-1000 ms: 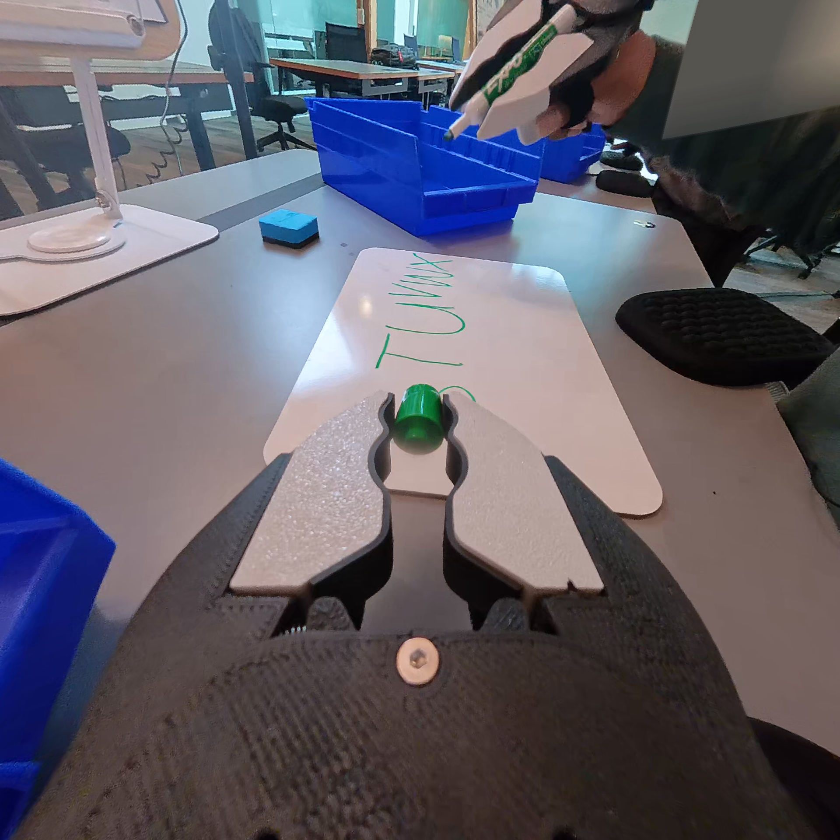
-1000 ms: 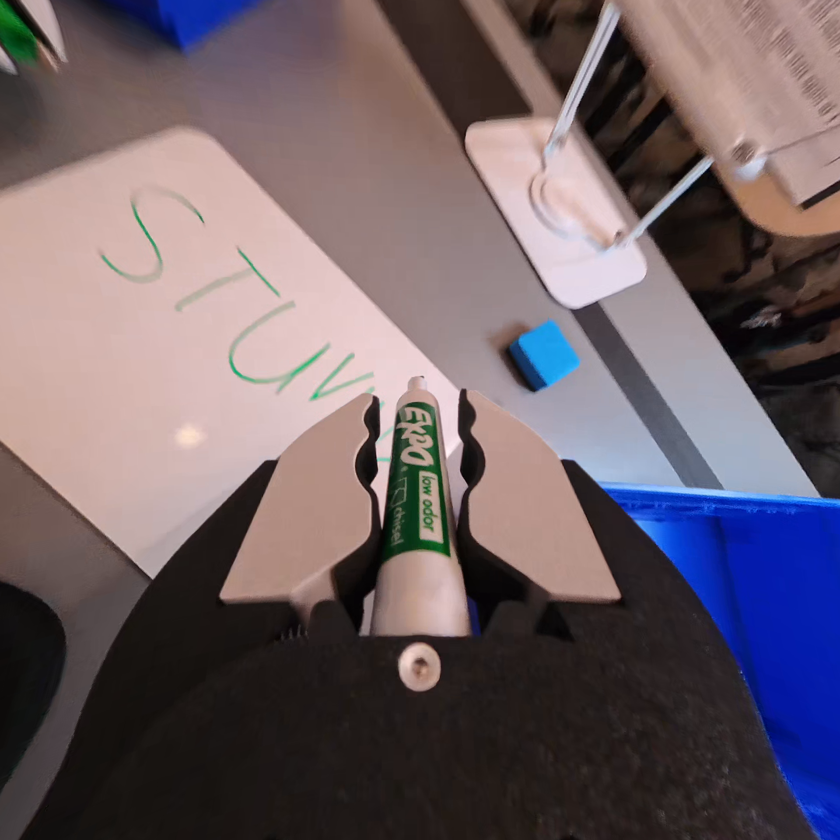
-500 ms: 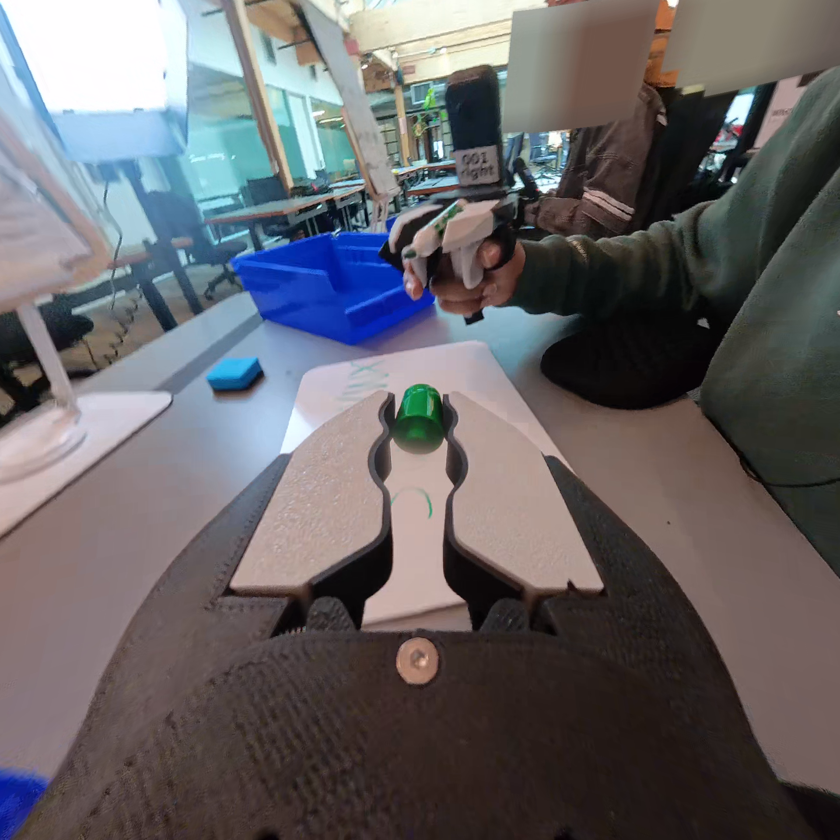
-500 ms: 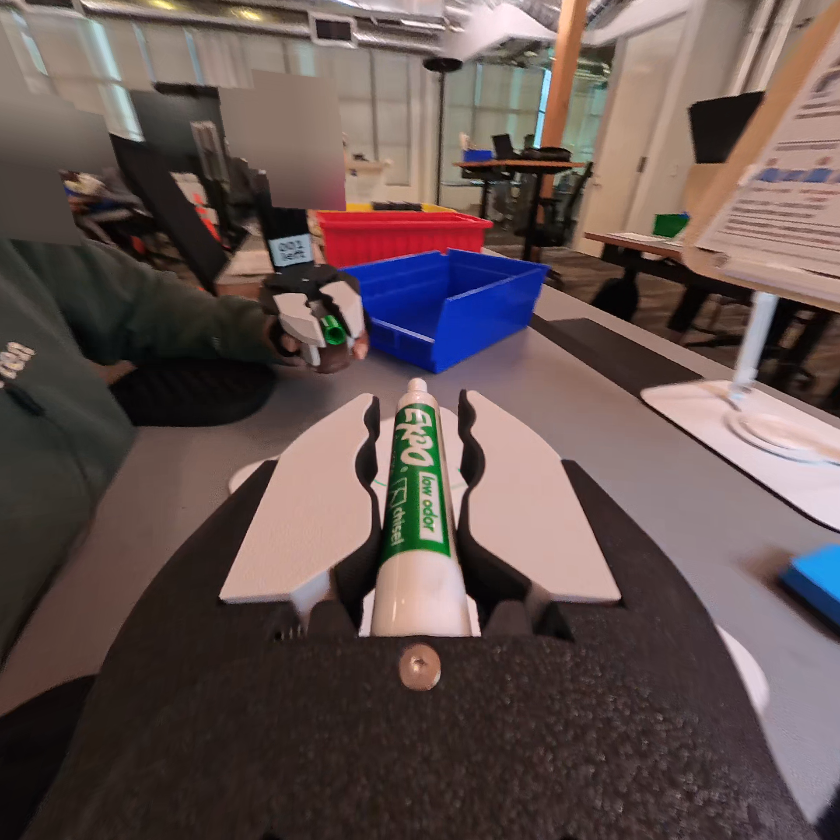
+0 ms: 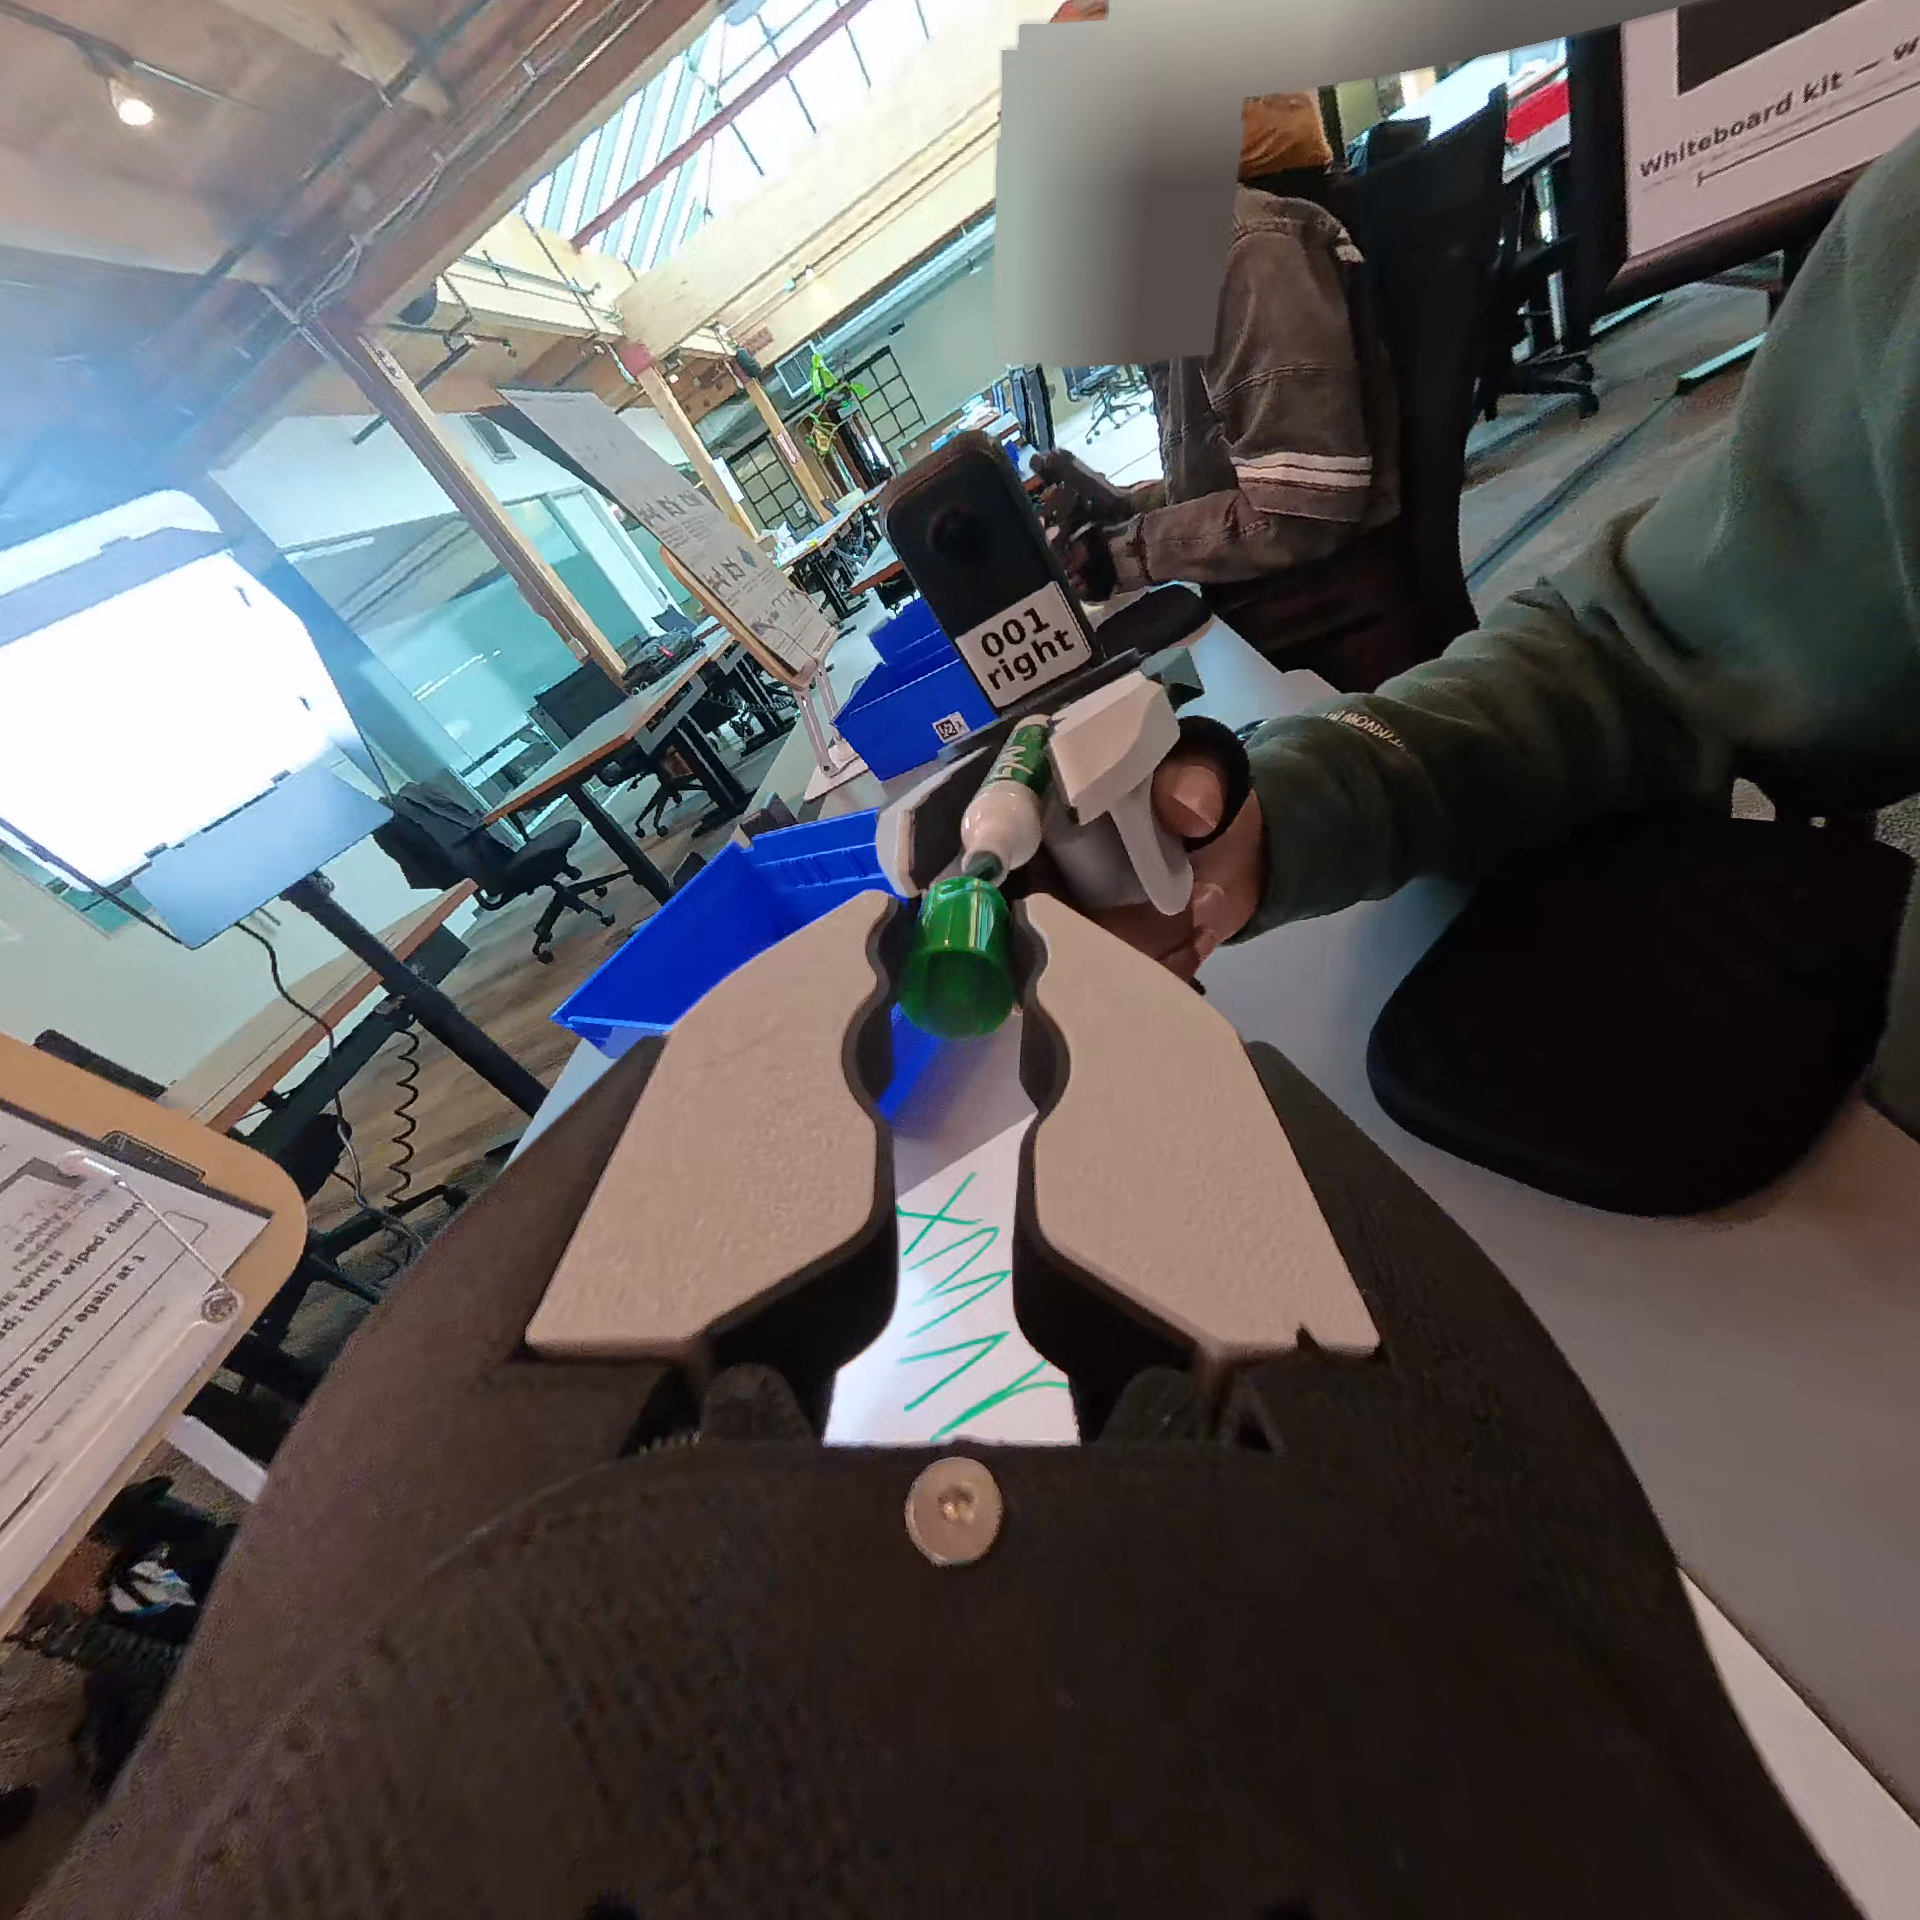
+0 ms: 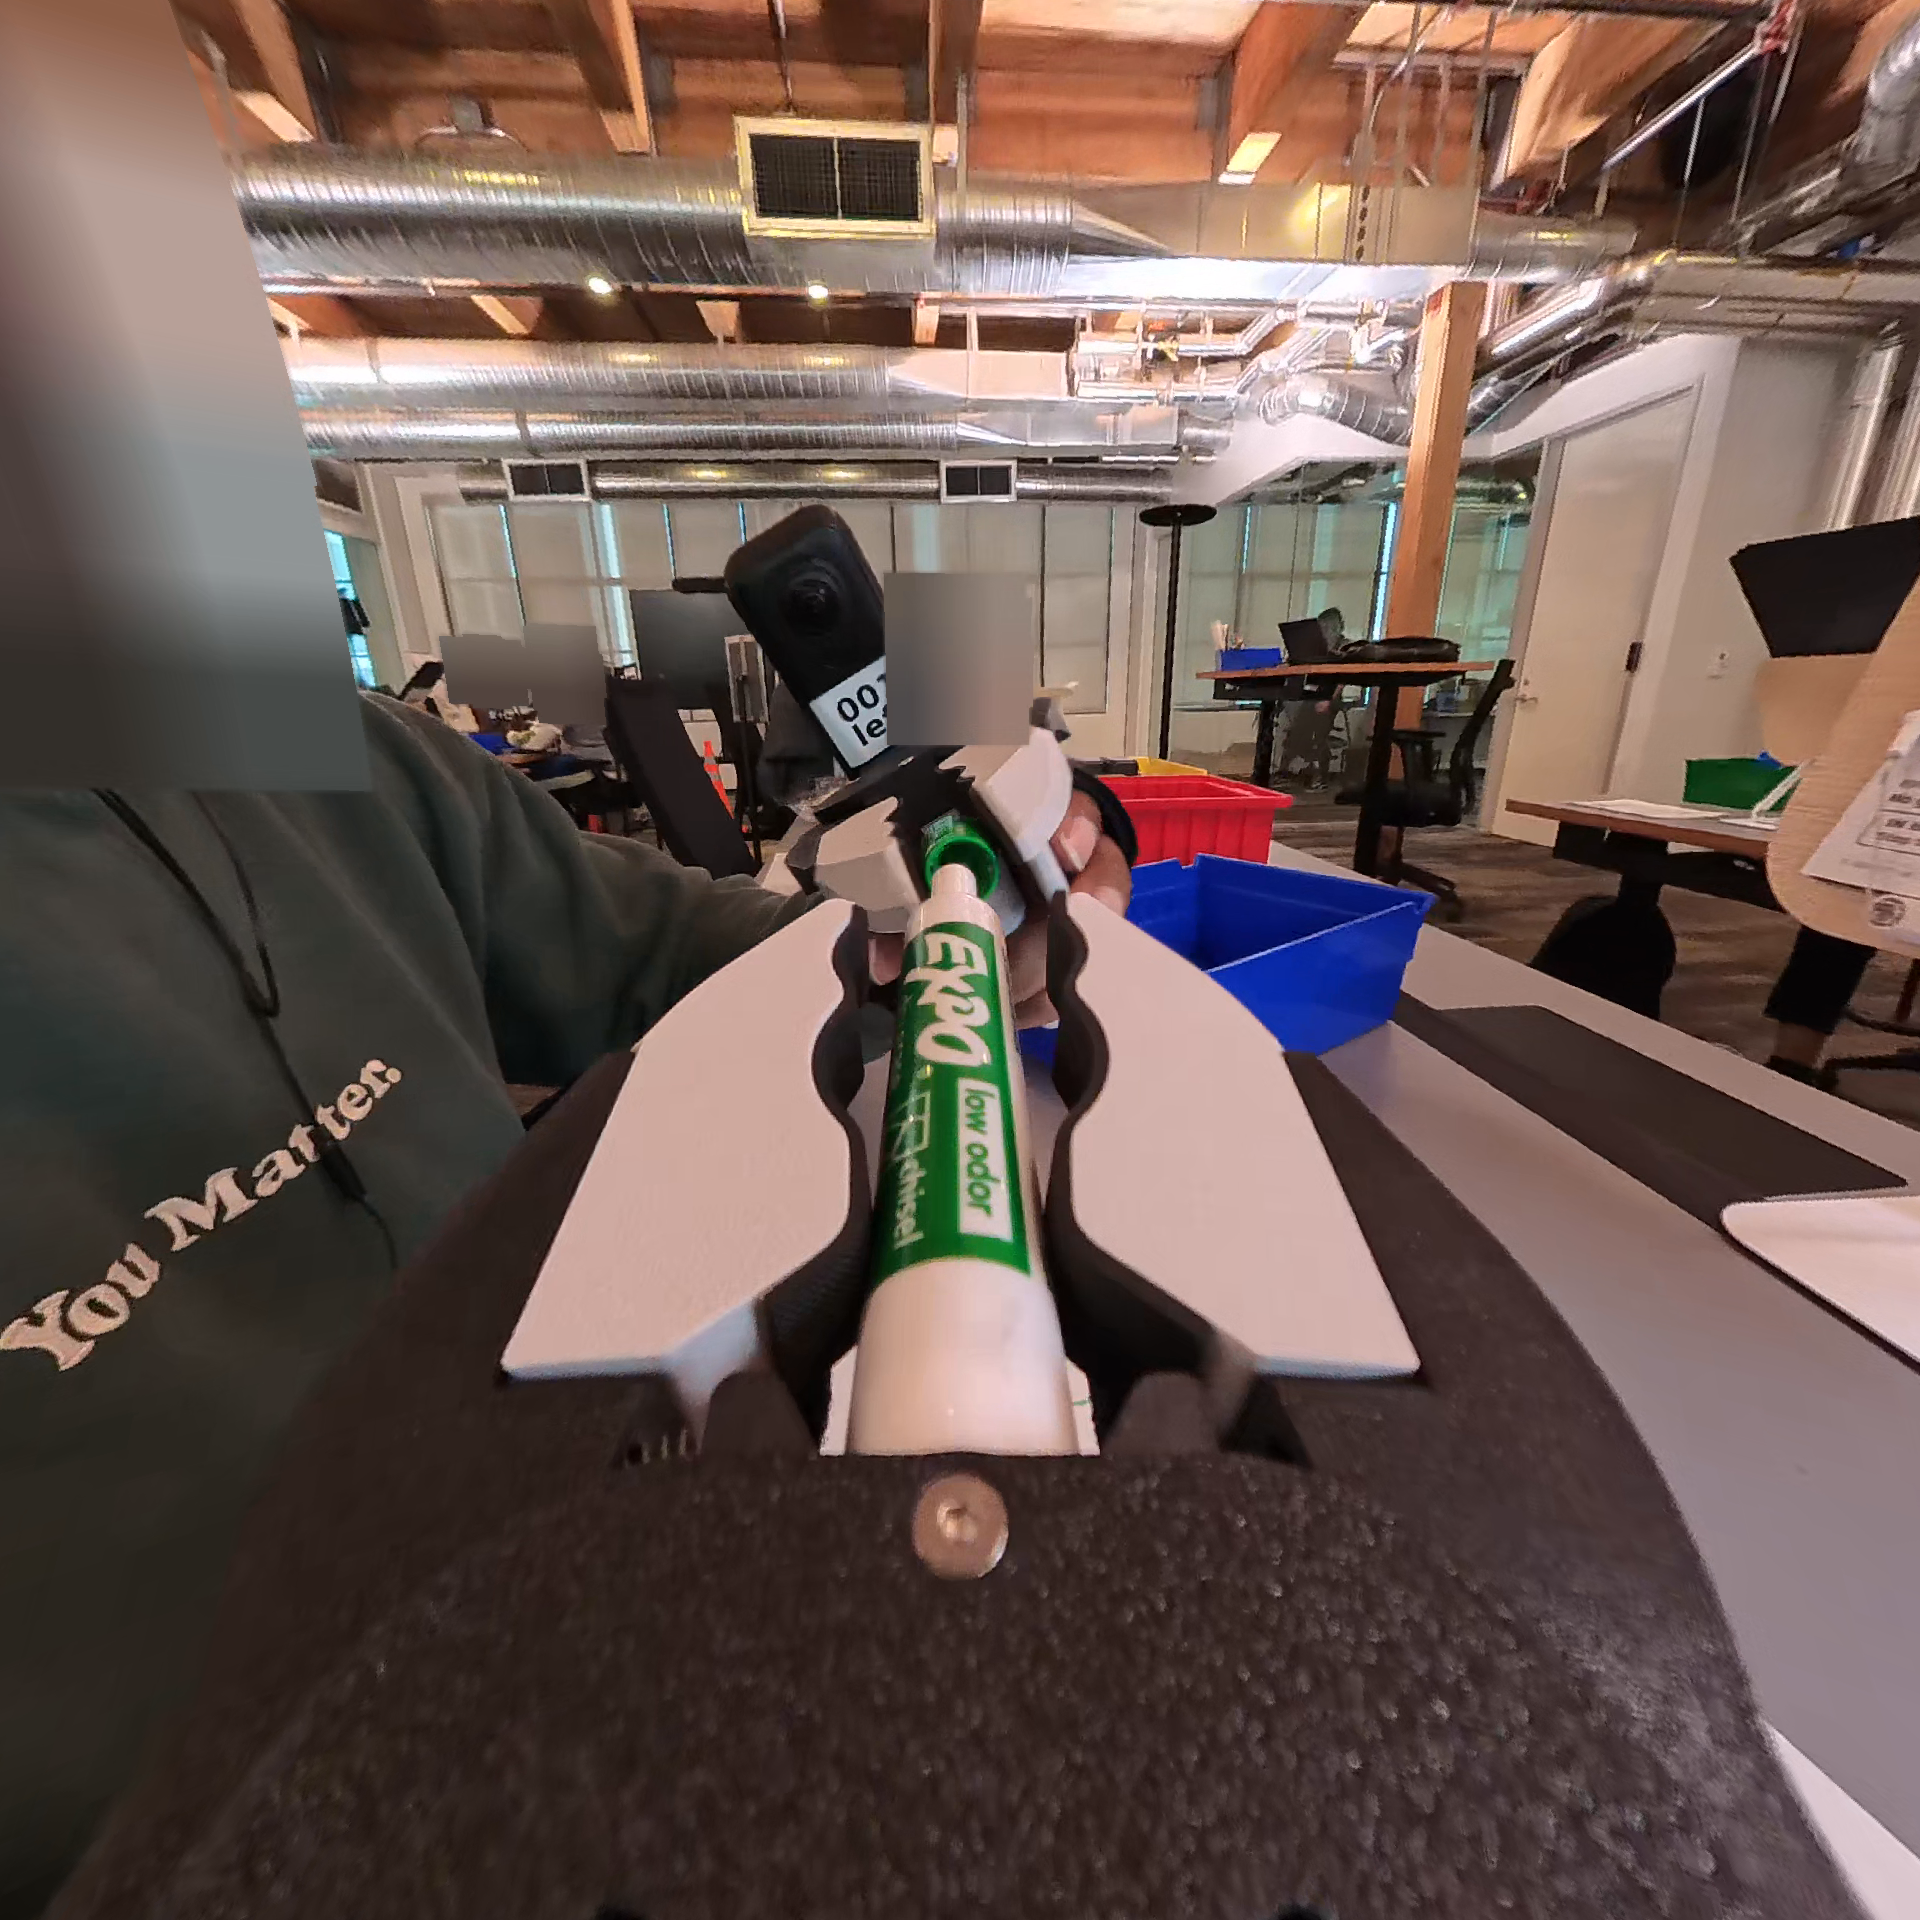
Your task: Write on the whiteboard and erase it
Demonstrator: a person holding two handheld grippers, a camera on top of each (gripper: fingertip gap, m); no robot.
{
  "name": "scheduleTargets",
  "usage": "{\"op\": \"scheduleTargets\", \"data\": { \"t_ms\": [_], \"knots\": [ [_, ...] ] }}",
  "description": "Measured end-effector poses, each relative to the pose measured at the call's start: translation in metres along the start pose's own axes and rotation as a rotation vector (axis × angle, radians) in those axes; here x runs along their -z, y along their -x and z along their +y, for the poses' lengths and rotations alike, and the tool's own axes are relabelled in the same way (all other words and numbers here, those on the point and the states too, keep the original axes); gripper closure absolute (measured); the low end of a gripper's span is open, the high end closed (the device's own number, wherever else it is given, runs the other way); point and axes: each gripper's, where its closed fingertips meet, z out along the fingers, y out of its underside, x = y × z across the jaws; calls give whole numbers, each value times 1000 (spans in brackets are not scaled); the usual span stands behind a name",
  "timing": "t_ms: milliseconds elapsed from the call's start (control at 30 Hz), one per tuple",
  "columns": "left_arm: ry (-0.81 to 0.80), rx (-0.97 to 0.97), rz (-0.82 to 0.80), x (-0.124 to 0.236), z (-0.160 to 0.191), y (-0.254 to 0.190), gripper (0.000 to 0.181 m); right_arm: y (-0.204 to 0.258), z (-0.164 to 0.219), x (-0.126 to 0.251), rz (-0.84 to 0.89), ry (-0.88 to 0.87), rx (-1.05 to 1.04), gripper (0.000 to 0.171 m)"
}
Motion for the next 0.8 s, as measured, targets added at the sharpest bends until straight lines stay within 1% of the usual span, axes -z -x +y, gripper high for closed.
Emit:
{"op": "scheduleTargets", "data": {
  "t_ms": [200,367,467,667,800],
  "knots": [
    [25,-8,34,-12,-1,-4,161,2,-1,2,-4,-3,4,137],
    [71,-55,69,-23,0,-8,161,3,5,-1,-7,-4,-21,137],
    [127,-90,106,-27,-1,-8,161,3,1,3,-17,-57,-73,138],
    [296,-262,208,-38,-5,-5,161,2,-7,11,-31,-188,-162,138],
    [356,-274,298,-48,-15,-3,162,4,-18,17,-41,-276,-170,138]
  ]
}}
